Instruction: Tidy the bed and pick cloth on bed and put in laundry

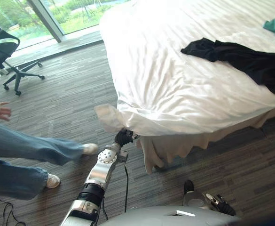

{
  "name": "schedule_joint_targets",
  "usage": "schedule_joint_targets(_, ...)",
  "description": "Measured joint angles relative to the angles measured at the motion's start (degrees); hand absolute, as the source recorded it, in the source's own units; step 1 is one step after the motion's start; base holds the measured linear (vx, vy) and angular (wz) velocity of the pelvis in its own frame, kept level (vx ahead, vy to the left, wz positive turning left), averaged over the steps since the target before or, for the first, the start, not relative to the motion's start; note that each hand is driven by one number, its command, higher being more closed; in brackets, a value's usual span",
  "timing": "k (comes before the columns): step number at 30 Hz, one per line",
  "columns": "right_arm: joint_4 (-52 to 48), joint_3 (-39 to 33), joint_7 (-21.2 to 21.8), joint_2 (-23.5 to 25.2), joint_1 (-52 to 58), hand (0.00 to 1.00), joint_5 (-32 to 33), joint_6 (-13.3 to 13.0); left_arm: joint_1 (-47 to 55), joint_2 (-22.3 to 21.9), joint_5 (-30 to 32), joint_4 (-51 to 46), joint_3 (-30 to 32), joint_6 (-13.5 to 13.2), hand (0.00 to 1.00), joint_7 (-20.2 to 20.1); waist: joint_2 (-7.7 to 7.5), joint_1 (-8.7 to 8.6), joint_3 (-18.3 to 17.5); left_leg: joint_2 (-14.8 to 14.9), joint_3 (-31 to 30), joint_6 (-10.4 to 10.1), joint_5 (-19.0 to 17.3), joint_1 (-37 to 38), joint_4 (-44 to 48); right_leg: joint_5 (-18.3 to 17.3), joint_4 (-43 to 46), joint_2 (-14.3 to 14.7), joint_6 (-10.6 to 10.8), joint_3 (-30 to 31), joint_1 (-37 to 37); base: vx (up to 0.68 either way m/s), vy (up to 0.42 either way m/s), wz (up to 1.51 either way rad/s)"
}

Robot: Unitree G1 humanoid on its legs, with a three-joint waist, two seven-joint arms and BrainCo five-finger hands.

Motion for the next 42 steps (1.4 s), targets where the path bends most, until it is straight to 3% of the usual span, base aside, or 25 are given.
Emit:
schedule_joint_targets(2, 1.0, -0.1, -0.2, 0.4, 0.0, 0.0, 0.1, 0.1, 0.1, -2.1, -2.0, 5.5, 3.1, 0.9, 0.0, 1.7, -1.15, 0.58, -0.6, 0.0, -1.1, 0.0, 0.0, 0.8, 0.0, 0.5, -1.8, 0.2, 0.0, -0.5, 1.9, 0.03, -0.021, 0.12)
schedule_joint_targets(4, 1.4, -0.2, -0.9, 1.0, -0.6, 0.0, 2.1, 0.2, 1.6, -3.6, -3.2, 15.4, 7.0, 4.3, 0.0, 4.6, -1.87, 0.75, -1.1, 0.0, -2.0, 0.0, 0.0, 1.3, 0.0, 0.8, -2.4, 0.3, 0.0, -0.9, 2.7, 0.0, 0.0, 0.0)
schedule_joint_targets(7, 2.6, -2.3, -1.8, 2.5, -1.4, 0.0, 4.1, 0.3, 9.0, -4.3, -2.3, 31.2, 19.5, 9.7, 0.0, 11.0, -3.2, 1.2, -0.5, -0.1, -2.3, 0.0, 0.0, 2.7, -0.2, 0.8, -2.4, 0.3, 0.0, -0.8, 4.0, -0.01, 0.009, 0.03)
schedule_joint_targets(8, 3.3, -3.8, -2.1, 3.1, -1.3, 0.0, 4.5, 0.3, 11.7, -3.1, -1.8, 33.1, 25.0, 10.4, 0.0, 11.8, -3.75, 2.4, -0.5, -0.1, -2.4, 0.0, 0.0, 2.8, -0.3, 0.8, -2.4, 0.2, 0.0, -0.9, 4.1, -0.03, 0.031, 0.09)
schedule_joint_targets(10, 4.5, -5.0, -2.1, 3.1, -1.4, 0.0, 4.4, 0.3, 15.4, -1.8, 2.3, 35.3, 29.5, 10.5, 0.0, 12.1, -4.28, 3.88, -0.4, -0.4, -2.4, -0.1, -0.1, 3.6, -1.2, 1.1, -2.5, 0.0, 0.3, -0.9, 4.2, -0.06, 0.042, 0.09)
schedule_joint_targets(13, 4.6, -5.3, -1.4, 2.9, -2.1, 0.0, 3.2, -0.1, 20.0, -2.1, 3.1, 36.0, 32.9, 10.1, 0.0, 12.1, -3.82, 3.96, -0.4, -0.8, -3.3, 0.0, -1.9, 3.5, -1.9, 1.9, -2.9, -0.5, 0.8, -1.6, 4.2, -0.14, 0.073, 0.16)
schedule_joint_targets(16, 4.8, -6.2, -1.0, 2.6, -2.3, 0.0, 3.2, -0.4, 19.9, -4.3, 2.7, 35.9, 32.9, 8.2, 0.0, 11.6, -2.75, 3.97, 0.0, -0.1, -4.5, 0.0, -5.6, 3.2, -2.2, 2.7, -2.9, 0.2, 1.3, -2.3, 4.2, -0.15, 0.052, 0.11)
schedule_joint_targets(20, 5.5, -4.5, -1.1, 3.6, -2.6, 0.0, 3.3, -0.3, 17.9, -5.6, -1.1, 34.6, 30.4, 2.5, 0.0, 9.7, -4.93, 3.77, -0.5, -1.2, -3.9, 0.4, -6.3, 2.9, -1.9, 3.4, -2.9, -1.3, 1.4, -2.4, 3.7, -0.17, 0.02, -0.11)
schedule_joint_targets(23, 5.5, -4.2, -1.3, 3.5, -2.3, 0.0, 3.4, -0.2, 16.9, -5.7, -3.9, 31.8, 27.5, -0.2, 0.0, 9.6, -4.64, 3.55, -0.2, -1.2, -4.4, 0.3, -6.2, 2.4, -2.6, 3.5, -2.9, -1.2, 1.3, -2.6, 2.8, -0.04, -0.008, -0.05)
schedule_joint_targets(29, 4.9, -2.3, -2.2, 1.7, -2.3, 0.0, 4.0, 0.1, 16.2, -6.5, -8.1, 30.8, 23.3, -0.4, 0.0, 9.2, -2.61, 3.58, 0.1, 0.4, -5.6, -0.6, -4.2, 2.4, -3.8, 3.0, -2.9, 1.0, 0.4, -3.0, 2.2, 0.08, -0.023, -0.01)
schedule_joint_targets(35, 4.5, -1.9, -2.1, 1.9, -2.6, 0.0, 4.6, -0.3, 15.8, -5.6, -8.6, 30.6, 23.3, -0.4, 0.0, 9.8, -3.7, 3.69, 0.9, 0.7, -5.6, -1.1, -3.8, 3.7, -3.8, 2.9, -2.9, 1.6, 0.1, -3.2, 3.4, 0.07, -0.001, 0.0)
schedule_joint_targets(42, 4.6, -2.0, -1.9, 2.9, -2.7, 0.0, 4.6, -0.5, 15.9, -4.7, -12.6, 30.7, 23.6, 0.0, 0.0, 11.1, -5.39, 3.76, 1.6, -1.0, -5.6, -1.0, -3.8, 4.5, -3.9, 3.4, -2.9, -0.2, 1.0, -3.2, 4.0, -0.05, 0.03, -0.01)
